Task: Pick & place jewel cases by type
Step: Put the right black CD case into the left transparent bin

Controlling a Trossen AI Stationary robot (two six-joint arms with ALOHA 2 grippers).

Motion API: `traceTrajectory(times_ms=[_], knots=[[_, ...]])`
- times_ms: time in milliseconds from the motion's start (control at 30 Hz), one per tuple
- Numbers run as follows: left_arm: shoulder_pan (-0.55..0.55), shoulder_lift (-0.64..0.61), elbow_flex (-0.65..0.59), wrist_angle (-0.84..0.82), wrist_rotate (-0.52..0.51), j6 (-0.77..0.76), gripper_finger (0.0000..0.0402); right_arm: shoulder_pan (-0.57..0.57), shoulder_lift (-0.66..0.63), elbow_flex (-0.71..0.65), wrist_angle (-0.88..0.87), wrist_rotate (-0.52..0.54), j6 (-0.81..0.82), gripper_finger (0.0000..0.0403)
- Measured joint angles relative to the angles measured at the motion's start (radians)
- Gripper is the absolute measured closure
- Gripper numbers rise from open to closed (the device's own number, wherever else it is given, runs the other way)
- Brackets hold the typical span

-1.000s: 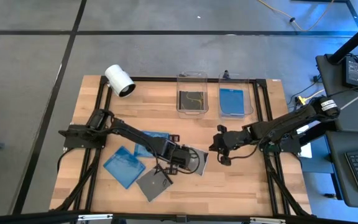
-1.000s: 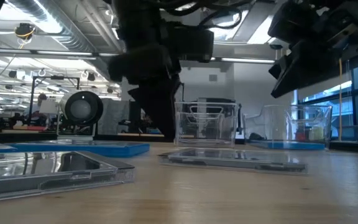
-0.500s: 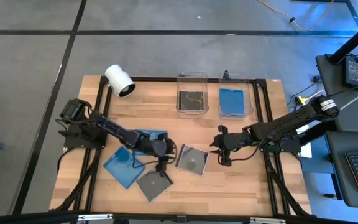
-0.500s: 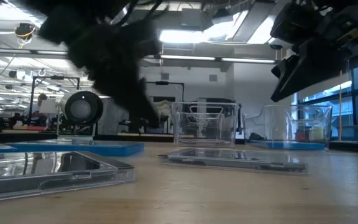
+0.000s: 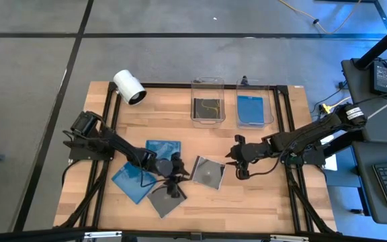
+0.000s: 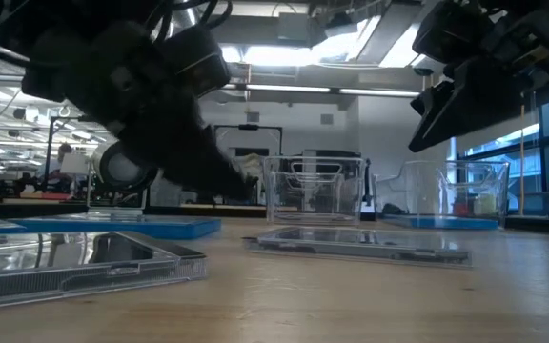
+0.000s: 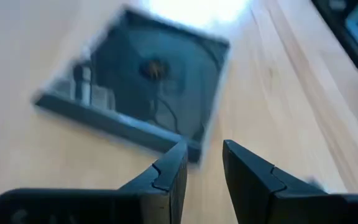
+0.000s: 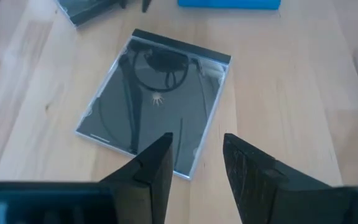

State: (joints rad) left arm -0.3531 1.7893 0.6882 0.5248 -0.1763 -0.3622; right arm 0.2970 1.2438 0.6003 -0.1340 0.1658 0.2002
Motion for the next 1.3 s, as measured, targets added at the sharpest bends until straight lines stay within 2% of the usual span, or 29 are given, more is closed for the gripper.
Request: traceTrajectory(times_ms=[133,333,667,800,967,1167,1300], knots=[[0.000,0.000,0.001,0.000,-0.047,0.001,0.0302,0.000,0.000,0.000,0.005,0.000,0.003,0.0259],[0.001,0.000,0.001,0.011,-0.056,0.017,0.0286,0.000,0.000,0.000,0.004,0.000,0.001,0.0259],[0.001,0.000,0.001,0.029,-0.060,0.041,0.0157,0.000,0.000,0.000,0.000,0.000,-0.027,0.0259],[0.001,0.000,0.001,0.022,-0.018,-0.008,0.0129,0.000,0.008,0.000,-0.028,0.000,-0.047,0.0259],[-0.004,0.000,0.001,0.002,0.003,-0.060,0.0127,0.000,0.071,-0.001,-0.032,-0.001,-0.053,0.0259],[-0.039,0.000,0.001,-0.065,-0.121,-0.073,0.0136,0.000,0.159,-0.001,-0.011,-0.001,-0.077,0.0259],[-0.061,0.000,0.001,-0.064,-0.145,-0.076,0.0139,0.000,0.188,-0.001,-0.003,-0.001,-0.080,0.0259]])
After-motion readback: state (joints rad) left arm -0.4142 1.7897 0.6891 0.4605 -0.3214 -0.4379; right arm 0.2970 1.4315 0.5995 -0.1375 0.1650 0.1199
